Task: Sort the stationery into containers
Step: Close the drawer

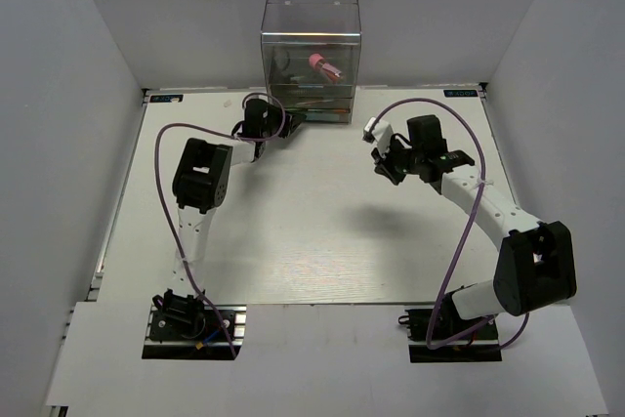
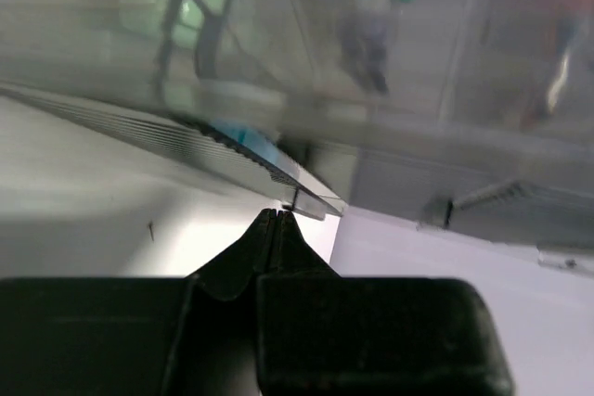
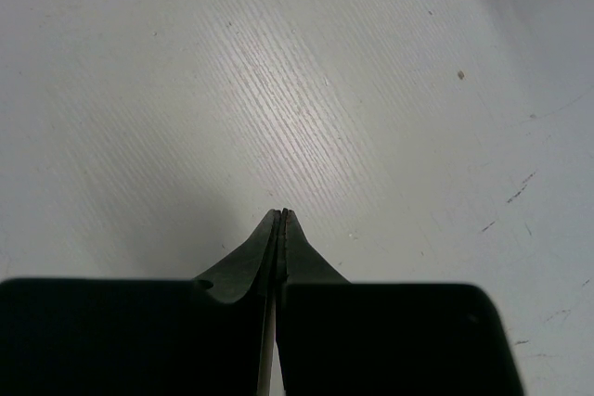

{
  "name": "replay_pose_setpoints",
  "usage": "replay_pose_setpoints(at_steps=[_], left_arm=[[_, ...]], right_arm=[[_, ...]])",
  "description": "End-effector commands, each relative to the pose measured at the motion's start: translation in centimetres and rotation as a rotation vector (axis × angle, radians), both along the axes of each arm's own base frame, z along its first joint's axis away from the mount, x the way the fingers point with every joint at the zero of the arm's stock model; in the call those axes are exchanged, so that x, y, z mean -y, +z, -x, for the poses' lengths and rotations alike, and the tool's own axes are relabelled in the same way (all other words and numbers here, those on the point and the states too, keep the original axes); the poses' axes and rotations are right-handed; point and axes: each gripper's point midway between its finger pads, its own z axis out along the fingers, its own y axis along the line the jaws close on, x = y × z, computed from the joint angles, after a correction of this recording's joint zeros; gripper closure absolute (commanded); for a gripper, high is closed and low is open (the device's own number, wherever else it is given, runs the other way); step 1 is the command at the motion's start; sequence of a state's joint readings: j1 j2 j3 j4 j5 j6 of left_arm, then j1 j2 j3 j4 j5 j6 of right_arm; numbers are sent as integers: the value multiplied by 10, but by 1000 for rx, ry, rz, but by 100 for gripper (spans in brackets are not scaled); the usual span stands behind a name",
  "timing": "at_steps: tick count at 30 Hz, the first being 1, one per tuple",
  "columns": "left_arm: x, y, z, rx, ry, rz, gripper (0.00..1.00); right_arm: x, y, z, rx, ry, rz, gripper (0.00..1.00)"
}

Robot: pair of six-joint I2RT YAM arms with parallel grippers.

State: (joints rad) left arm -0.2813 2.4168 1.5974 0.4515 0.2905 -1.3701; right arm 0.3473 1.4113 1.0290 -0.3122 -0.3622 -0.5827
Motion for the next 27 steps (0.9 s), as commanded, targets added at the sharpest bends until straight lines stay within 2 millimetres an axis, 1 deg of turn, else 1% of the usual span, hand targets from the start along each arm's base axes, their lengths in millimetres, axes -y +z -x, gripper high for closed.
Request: replay_pose_setpoints(at_steps=[1, 2, 3, 4, 5, 8, 11, 12, 13, 14, 15, 16, 17, 18, 19, 21, 23, 24, 25, 26, 27], left_arm=[[7, 19, -14, 29, 22, -5, 91], [6, 13, -16, 15, 30, -12, 91], [7, 18, -19, 22, 31, -10, 91], [7, 18, -19, 22, 31, -10, 91], [6, 14, -20, 15, 39, -16, 89], [6, 14, -21, 14, 39, -16, 89], [4, 14, -16, 6, 39, -18, 89], [-3, 4, -14, -16, 48, -25, 88], [-3, 9, -13, -3, 48, -21, 88], [-3, 9, -13, -3, 48, -21, 86], [-3, 9, -13, -3, 48, -21, 86], [-2, 14, -15, 7, 48, -18, 84], [-8, 10, -18, -5, 57, -22, 82], [-6, 19, -22, 11, 58, -17, 82], [-6, 16, -24, 4, 58, -19, 82], [-6, 21, -29, 14, 66, -19, 82], [-6, 19, -31, 8, 66, -21, 82], [-6, 25, -35, 22, 75, -19, 82], [-6, 22, -34, 12, 75, -23, 82], [-7, 26, -36, 21, 84, -23, 82], [-7, 24, -36, 11, 84, -26, 82]], right_arm=[[-1, 12, -1, 28, 1, -36, 100], [0, 11, -2, 26, -4, -35, 100], [1, 13, -2, 31, -4, -35, 100], [2, 11, -2, 26, -7, -33, 100], [2, 11, -2, 23, -7, -34, 100], [2, 11, -1, 23, -6, -36, 98], [3, 9, 1, 15, -5, -39, 93], [2, 10, 1, 18, -3, -42, 92], [2, 10, 2, 10, -3, -45, 89], [2, 11, 2, 13, -3, -48, 88], [1, 11, 2, 16, 1, -48, 88], [2, 10, 2, 10, -2, -46, 86], [4, 10, 3, 6, -6, -46, 86], [3, 11, 5, 7, -2, -45, 86], [3, 11, 5, 6, -3, -43, 86], [6, 11, 8, 6, -4, -40, 86], [7, 11, 10, 11, -5, -37, 85], [9, 10, 11, 7, -9, -34, 85], [10, 12, 12, 16, -9, -34, 85], [11, 10, 13, 11, -12, -29, 85], [12, 11, 15, 16, -10, -28, 85]])
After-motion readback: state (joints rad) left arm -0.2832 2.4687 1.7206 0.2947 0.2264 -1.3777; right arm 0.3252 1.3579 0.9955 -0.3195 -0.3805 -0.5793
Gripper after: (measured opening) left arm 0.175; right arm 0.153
